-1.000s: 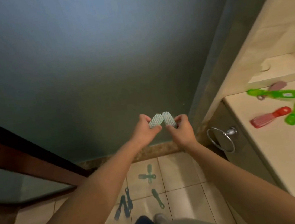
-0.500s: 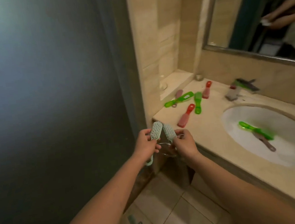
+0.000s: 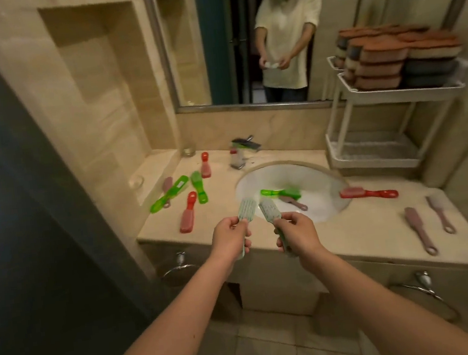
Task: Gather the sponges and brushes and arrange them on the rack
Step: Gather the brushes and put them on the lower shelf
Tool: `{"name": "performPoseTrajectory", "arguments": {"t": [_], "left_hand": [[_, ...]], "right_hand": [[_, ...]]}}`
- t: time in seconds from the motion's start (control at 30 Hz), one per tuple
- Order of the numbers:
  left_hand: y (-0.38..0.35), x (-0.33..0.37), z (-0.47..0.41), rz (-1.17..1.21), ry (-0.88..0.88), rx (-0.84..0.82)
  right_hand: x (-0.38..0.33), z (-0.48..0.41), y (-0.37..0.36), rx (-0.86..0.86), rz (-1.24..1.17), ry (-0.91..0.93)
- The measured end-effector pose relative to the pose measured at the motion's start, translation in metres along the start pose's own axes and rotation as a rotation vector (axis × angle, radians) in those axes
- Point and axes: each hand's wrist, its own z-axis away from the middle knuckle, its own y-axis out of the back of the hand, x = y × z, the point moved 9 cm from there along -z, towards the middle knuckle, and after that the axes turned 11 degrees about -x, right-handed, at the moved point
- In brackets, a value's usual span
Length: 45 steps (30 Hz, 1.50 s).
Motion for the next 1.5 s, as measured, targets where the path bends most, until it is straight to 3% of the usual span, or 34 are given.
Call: {"name": "performPoseTrajectory", "arguments": {"t": [0.33, 0.87, 1.2, 1.5], "left_hand": [[-0.14, 0.045, -0.07, -0.099, -0.007, -0.234], [-0.345, 0.123, -0.261, -0.152, 0.036, -0.411], [-0.423, 0.117, -0.372, -0.268, 0.146, -0.356], [-0.446, 0.105, -0.424, -0.536, 0.183, -0.317]], "right_hand": [[-0.011, -0.035, 0.145, 0.207, -0.108, -0.003], [-0.046, -0.22, 0.359, 0.323, -0.104, -0.085], [-0.036, -0.325, 0.436, 0.224, 0.083, -0.138], [-0.027, -0.395, 0.456, 0.23, 0.462, -0.134]]}}
